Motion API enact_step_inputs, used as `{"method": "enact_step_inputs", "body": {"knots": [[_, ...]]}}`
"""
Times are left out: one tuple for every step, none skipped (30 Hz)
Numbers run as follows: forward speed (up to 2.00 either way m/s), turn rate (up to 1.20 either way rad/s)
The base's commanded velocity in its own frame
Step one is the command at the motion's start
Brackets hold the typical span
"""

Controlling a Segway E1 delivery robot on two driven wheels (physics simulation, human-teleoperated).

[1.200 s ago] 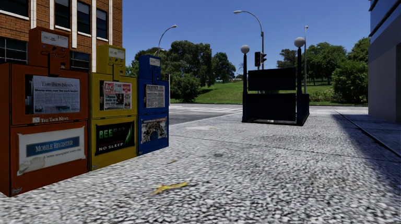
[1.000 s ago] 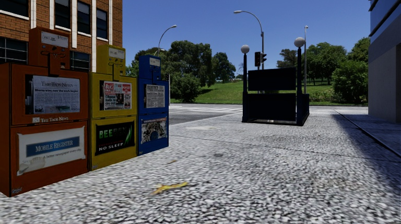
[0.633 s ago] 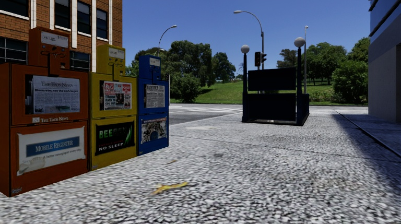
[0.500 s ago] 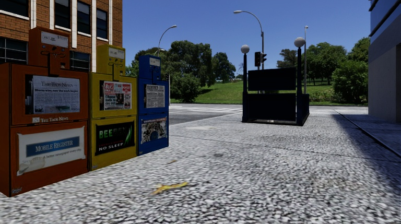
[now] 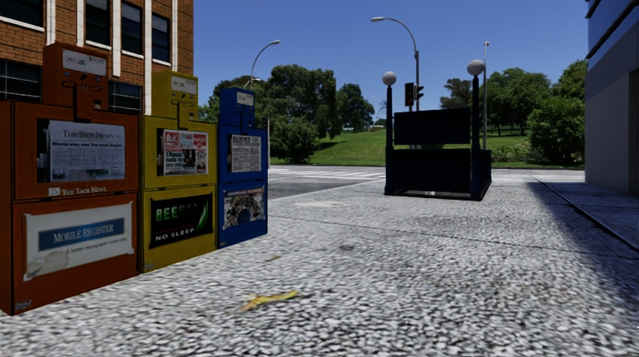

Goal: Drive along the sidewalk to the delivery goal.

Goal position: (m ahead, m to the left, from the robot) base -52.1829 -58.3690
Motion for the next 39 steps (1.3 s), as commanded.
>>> {"method": "enact_step_inputs", "body": {"knots": [[0.34, -0.7], [0.34, -0.71], [0.32, -0.71], [0.31, -0.71], [0.31, -0.71], [0.3, -0.71], [0.3, -0.71], [0.25, -0.71], [0.25, -0.71], [0.15, -0.71], [0.07, -0.71], [0.07, -0.71], [0.02, -0.71], [0.0, -0.71], [0.0, -0.71], [0.0, -0.71], [0.0, -0.71], [0.0, -0.71], [0.0, -0.71], [0.0, -0.71], [0.0, -0.71], [0.0, -0.71], [0.0, -0.71], [0.0, -0.71], [0.0, -0.71], [0.0, -0.71], [0.0, -0.71], [0.0, -0.71], [0.0, -0.71], [0.0, -0.71], [0.0, -0.71], [0.0, -0.71], [0.0, -0.71], [0.0, -0.71], [0.0, -0.71], [0.0, -0.71], [0.0, -0.71], [0.0, -0.71], [0.0, -0.71]]}}
